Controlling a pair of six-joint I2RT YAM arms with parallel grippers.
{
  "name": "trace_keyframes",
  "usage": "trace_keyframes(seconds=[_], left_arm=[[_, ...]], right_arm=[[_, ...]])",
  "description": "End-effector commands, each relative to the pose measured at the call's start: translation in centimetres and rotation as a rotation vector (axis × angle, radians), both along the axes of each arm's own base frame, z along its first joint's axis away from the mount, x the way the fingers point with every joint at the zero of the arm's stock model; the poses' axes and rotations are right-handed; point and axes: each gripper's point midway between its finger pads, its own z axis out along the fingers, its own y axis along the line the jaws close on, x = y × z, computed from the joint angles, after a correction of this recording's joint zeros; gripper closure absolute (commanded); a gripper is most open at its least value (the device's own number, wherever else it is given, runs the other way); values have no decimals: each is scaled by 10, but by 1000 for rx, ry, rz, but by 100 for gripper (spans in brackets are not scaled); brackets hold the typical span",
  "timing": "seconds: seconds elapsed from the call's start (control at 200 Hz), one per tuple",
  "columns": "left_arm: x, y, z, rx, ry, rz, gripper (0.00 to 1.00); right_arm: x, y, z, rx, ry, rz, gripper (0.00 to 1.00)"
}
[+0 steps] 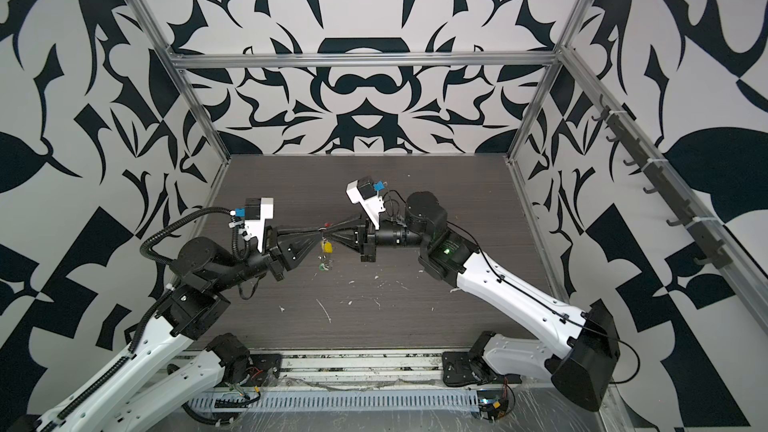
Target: Remove the keys from the keyring
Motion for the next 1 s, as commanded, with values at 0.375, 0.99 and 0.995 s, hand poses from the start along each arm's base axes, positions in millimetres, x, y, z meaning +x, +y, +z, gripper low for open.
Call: trace_keyframes(seconds=[0.375,0.99,0.995], left_arm=[[0,10,16,-24,2,48,100],[-3,17,23,-55,-13,74,100],[-3,17,23,-54,-13,74,100]], right_arm=[[-1,-19,22,24,-111,-104,64],[0,0,-25,-158,-162,-133,39],[0,1,-25,-159,-164,-133,39]])
